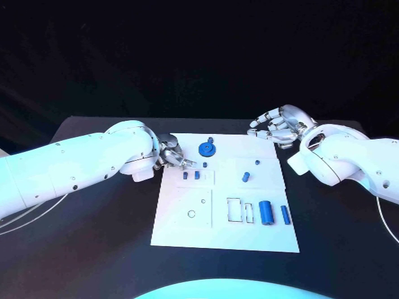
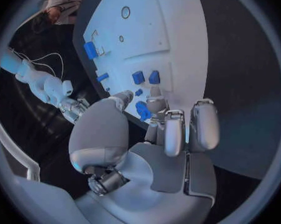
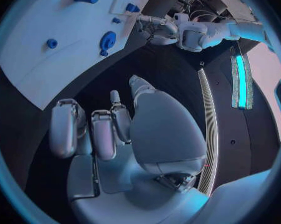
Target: Assemble the parts on the task board
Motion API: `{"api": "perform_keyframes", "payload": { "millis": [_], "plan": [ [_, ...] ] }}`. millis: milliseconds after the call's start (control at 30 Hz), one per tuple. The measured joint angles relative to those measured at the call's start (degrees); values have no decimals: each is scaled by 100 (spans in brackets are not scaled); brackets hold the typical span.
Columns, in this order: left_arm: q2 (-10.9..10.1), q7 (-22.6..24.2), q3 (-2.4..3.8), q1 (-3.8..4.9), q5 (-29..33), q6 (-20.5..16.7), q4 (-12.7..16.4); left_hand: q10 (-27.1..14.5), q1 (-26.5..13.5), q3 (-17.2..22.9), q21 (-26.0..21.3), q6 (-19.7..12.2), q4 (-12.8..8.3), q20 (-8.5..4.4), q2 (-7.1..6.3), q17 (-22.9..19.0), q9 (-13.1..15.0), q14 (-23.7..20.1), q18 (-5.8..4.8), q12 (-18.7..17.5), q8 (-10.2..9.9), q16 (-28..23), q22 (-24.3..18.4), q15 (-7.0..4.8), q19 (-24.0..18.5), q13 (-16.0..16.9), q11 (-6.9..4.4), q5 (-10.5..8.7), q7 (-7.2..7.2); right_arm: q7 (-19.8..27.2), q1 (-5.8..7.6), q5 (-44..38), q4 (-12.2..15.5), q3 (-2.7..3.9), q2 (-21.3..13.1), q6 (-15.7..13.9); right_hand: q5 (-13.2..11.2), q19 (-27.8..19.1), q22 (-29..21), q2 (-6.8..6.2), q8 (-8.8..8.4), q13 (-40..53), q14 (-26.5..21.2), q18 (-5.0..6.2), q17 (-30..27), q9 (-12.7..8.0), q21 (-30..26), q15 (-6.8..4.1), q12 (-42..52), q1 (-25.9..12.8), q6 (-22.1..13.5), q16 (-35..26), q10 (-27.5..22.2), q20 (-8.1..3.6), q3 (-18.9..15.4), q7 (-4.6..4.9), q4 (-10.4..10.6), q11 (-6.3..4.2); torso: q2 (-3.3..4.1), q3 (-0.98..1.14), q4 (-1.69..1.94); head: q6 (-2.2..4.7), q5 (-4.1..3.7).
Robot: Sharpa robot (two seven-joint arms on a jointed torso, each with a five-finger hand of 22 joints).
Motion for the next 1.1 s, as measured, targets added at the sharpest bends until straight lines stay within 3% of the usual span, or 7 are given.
{"api": "perform_keyframes", "payload": {
  "millis": [167,267,367,467,567,800,1100],
  "plan": [
    [-69,205,70,11,102,-224,98,-467,247,-104,-309,-236,7,106,13,0,-129,-1,21,-337,-154,-221,-532,120,-401,-536,118,4,117,0,-2,0,-2,0,0,-1,0,0,0,0,0,0,0,0,0,0,0,0,0,0,0,0,0,0,0,0,0,0,0,0,0,20,-4],
    [-80,414,81,14,180,-385,140,-1281,690,-124,-1021,-671,1,245,3,-191,-271,-135,323,-918,-339,-798,-1648,307,-1287,-1226,309,71,312,1,-3,0,-2,0,-3,-1,0,-1,-1,0,0,0,0,0,0,0,0,0,0,0,0,0,0,1,0,0,0,0,1,2,1,28,-11],
    [-74,792,74,16,256,-661,178,-2047,1404,-49,-2246,-1030,-68,439,-87,-1841,-472,-1292,589,-1348,-450,-2104,-3181,500,-2536,-1548,518,71,520,1,-3,0,-2,0,-9,-2,0,-1,-1,0,0,-1,0,0,0,0,0,0,0,0,0,-24,0,1,0,0,0,0,5,2,1,44,-25],
    [-33,1260,16,13,279,-1023,175,-3194,2100,179,-3204,-1465,-102,674,-212,-3111,-780,-2712,589,-2100,-669,-3517,-3816,800,-3124,-2024,812,71,640,1,-5,0,-3,0,-14,-6,0,-1,-1,0,0,-1,0,0,0,0,-34,0,0,0,0,-24,0,1,0,0,0,0,11,1,2,64,-32],
    [48,1737,-58,-2,230,-1409,104,-3621,2661,149,-4170,-1806,-156,883,-230,-3875,-1195,-3055,588,-2619,-711,-4426,-4502,957,-3044,-2622,958,71,591,1,-5,0,-6,0,-14,-12,0,-1,-1,1,0,-1,0,0,0,0,-34,0,0,-1,0,-24,0,1,0,0,0,0,13,1,5,79,-37],
    [267,2531,-215,-98,-317,-1977,-158,-3629,3094,-39,-4055,-1774,-305,783,-269,-3959,-1654,-2849,588,-2748,-539,-4059,-4473,892,-2625,-3103,966,71,575,1,-5,-1,-11,0,-13,-25,11,-1,-2,23,0,-1,0,0,-1,0,-34,0,0,-22,0,-24,0,1,0,0,0,0,15,-5,-5,96,-55],
    [537,2889,-276,-160,-1172,-2040,-496,-3597,3111,-245,-3892,-1526,-131,783,-252,-3995,-2083,-2849,587,-2817,-571,-3742,-4306,892,-2625,-3408,935,70,572,1,-5,-1,-12,0,-15,-36,22,-1,-2,23,0,-1,0,0,4,0,-34,0,0,-22,0,-43,0,1,0,0,0,0,18,-8,-3,105,-83]
  ]
}}
